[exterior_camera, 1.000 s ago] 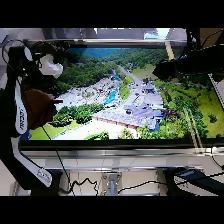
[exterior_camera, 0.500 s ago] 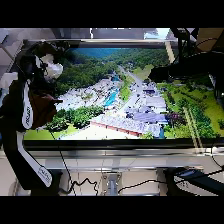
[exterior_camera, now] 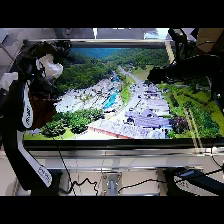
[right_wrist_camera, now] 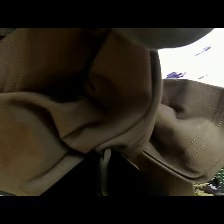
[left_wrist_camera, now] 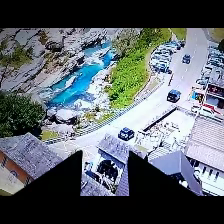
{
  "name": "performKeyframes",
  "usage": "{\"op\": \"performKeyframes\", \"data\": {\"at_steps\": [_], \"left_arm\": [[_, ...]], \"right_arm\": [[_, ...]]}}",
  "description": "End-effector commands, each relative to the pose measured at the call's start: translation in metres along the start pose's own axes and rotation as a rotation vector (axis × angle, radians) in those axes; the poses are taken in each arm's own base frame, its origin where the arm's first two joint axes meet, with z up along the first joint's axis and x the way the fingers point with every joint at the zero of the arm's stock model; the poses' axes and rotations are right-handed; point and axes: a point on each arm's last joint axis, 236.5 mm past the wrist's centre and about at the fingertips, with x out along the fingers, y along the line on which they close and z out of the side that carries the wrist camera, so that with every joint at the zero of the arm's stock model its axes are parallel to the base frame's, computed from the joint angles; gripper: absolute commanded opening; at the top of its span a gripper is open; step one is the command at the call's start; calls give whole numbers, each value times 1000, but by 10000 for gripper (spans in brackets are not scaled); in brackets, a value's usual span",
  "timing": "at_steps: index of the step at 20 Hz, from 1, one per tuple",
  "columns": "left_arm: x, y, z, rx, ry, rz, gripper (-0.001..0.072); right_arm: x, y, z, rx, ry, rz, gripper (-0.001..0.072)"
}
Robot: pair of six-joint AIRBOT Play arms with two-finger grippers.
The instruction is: Fold the shirts.
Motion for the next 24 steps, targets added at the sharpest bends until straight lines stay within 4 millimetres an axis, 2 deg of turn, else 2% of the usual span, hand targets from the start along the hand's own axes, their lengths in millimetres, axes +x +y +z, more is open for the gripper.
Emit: {"op": "performKeyframes", "data": {"at_steps": [1,2,4,7,12,14,17,20,22,24], "left_arm": [[2,-5,-6,15,30,-35,29],[1,-16,-6,34,26,-81,29],[-6,-52,-3,81,3,-233,28],[-31,-93,6,130,-65,-411,27],[-90,-123,24,158,-256,-533,27],[-119,-138,29,187,-345,-570,27],[-174,-167,32,228,-498,-631,27],[-229,-207,19,300,-622,-693,27],[-263,-243,0,379,-676,-753,27],[-290,-281,-23,472,-723,-791,27]], "right_arm": [[1,0,4,-3,-15,0,343],[0,0,5,-3,-23,-1,343],[0,0,9,-3,-39,-1,343],[0,0,13,-4,-57,-2,342],[1,-2,20,-26,-85,-11,324],[4,-4,23,-37,-94,-15,324],[19,-4,21,-101,-72,-7,323],[38,5,26,-140,-81,46,323],[44,16,35,-140,-120,98,323],[46,19,41,-134,-144,113,323]]}}
